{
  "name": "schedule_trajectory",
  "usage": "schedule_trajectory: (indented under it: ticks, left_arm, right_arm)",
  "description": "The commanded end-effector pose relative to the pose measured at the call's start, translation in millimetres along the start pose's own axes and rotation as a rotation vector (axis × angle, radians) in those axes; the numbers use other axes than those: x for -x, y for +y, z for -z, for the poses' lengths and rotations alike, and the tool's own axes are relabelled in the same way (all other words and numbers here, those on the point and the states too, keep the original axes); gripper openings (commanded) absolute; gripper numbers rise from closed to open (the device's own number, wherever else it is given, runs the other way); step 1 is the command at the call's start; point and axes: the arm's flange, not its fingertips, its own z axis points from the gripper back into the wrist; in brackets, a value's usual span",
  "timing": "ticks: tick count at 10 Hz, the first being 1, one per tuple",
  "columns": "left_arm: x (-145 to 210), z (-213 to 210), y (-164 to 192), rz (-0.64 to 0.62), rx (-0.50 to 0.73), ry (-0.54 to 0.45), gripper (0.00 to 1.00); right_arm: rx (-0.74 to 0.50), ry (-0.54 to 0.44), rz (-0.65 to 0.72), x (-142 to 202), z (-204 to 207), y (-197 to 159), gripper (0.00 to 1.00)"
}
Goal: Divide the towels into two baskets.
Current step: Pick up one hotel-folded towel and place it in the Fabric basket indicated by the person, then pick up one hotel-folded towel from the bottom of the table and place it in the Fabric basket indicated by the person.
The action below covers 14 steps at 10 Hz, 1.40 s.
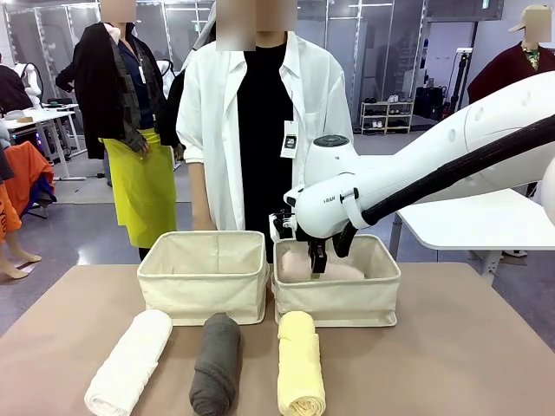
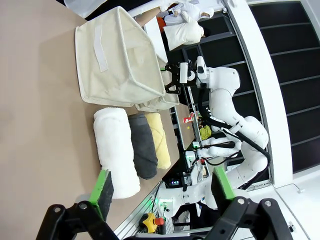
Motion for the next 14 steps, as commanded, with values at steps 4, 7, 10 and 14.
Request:
schedule_trajectory:
  ticks: [4,7,10,14]
  left_arm:
    - [1.3,-3.2,-0.8,0.003,0.000,-0.001,1.00]
    - [1.3,-3.2,-0.8,0.003,0.000,-0.001,1.00]
    - [1.3,-3.2,-0.8,0.003,0.000,-0.001,1.00]
    - [1.3,-3.2,-0.8,0.003,0.000,-0.001,1.00]
  right_arm:
    - [0.010,0.021,0.049,13.0,-26.9,8.3,1.00]
    - [0.006,0.004,0.004,2.1,-7.2,-3.5,1.00]
    - [0.006,0.004,0.004,2.1,-7.2,-3.5,1.00]
    - [0.006,0.004,0.004,2.1,-7.2,-3.5,1.00]
